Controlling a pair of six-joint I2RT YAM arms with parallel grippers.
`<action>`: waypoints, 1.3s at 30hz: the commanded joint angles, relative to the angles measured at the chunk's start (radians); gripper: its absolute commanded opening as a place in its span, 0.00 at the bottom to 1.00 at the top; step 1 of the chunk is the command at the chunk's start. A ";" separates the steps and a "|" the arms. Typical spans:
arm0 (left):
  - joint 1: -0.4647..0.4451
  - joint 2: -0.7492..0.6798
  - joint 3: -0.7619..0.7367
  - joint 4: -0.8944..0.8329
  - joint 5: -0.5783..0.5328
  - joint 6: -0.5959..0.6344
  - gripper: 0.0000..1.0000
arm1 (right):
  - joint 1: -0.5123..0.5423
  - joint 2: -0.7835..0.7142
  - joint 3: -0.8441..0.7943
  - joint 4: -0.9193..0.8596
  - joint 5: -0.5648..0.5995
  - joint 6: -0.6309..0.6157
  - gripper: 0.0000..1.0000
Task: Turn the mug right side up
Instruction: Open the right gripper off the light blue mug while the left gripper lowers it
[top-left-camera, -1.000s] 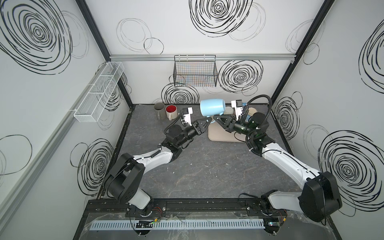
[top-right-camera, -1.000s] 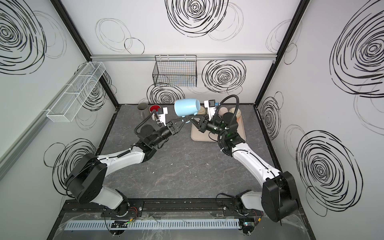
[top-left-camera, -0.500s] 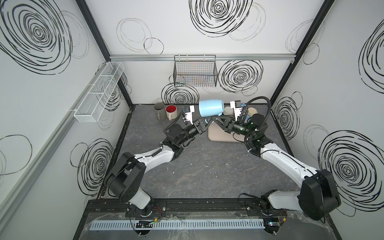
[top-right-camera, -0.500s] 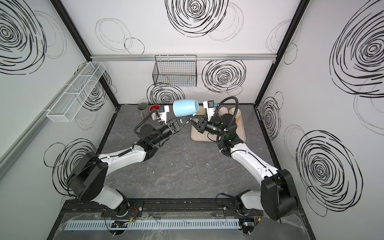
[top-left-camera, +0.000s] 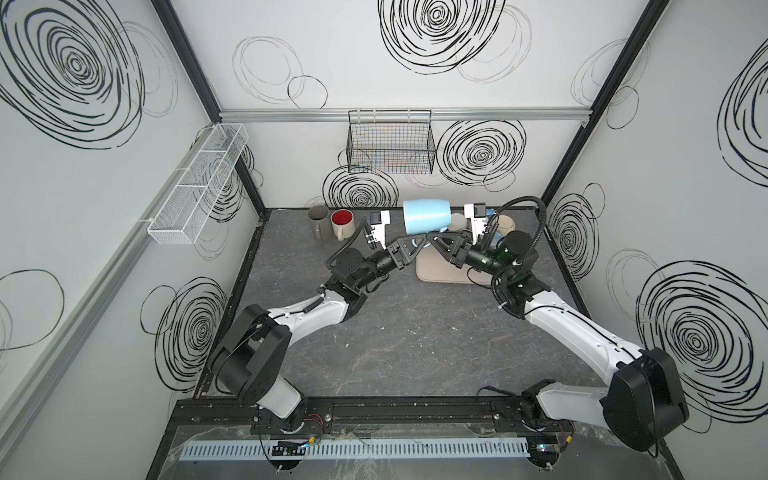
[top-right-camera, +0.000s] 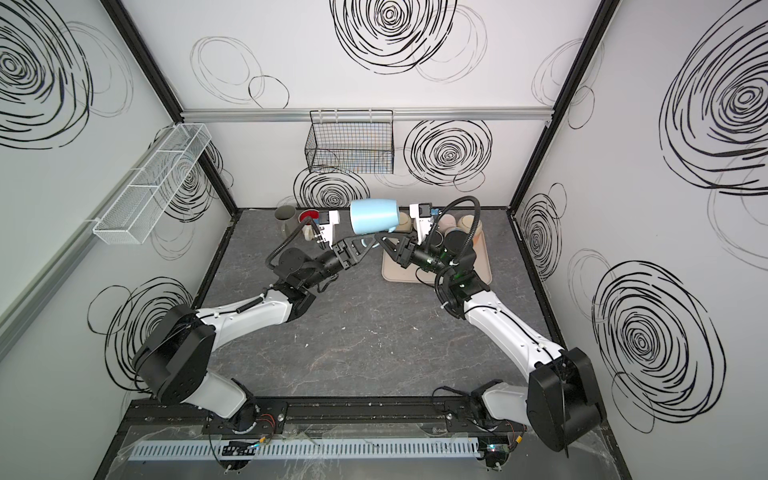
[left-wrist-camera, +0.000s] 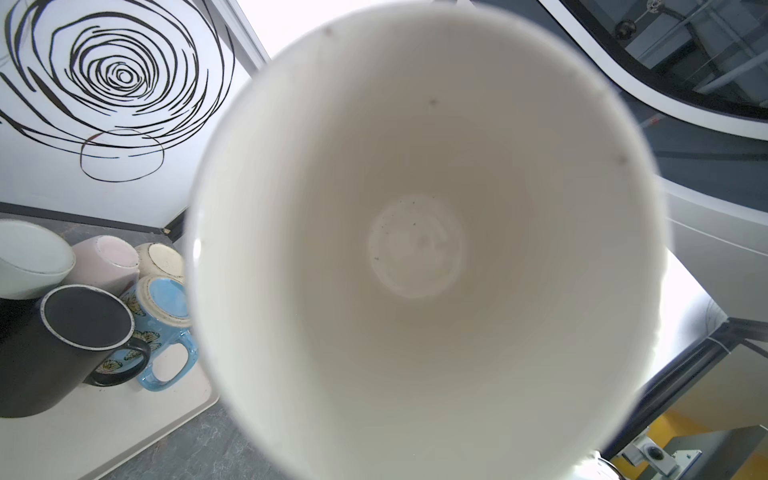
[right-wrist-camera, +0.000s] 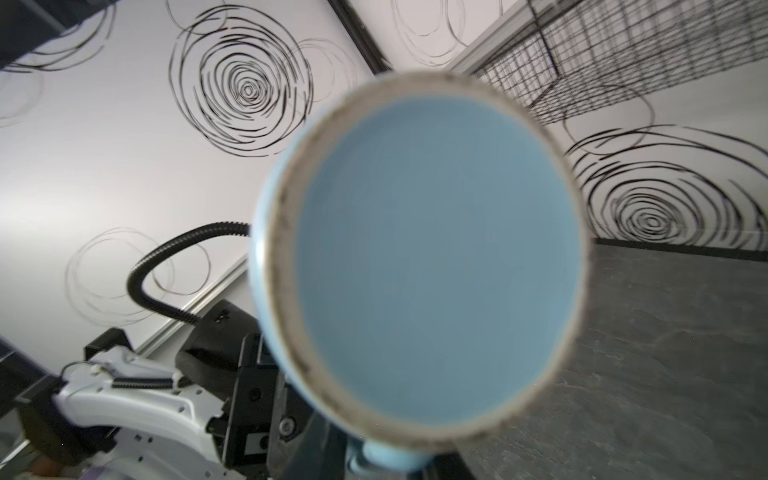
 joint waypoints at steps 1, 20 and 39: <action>0.007 -0.043 0.030 0.106 -0.007 0.008 0.00 | -0.001 -0.032 -0.011 -0.035 0.067 -0.054 0.40; 0.056 -0.039 -0.045 -0.056 -0.074 0.053 0.00 | 0.000 -0.055 -0.010 -0.221 0.180 -0.144 0.59; 0.116 -0.031 -0.149 -0.421 -0.147 0.153 0.00 | 0.003 0.138 0.122 -0.547 0.199 -0.184 0.59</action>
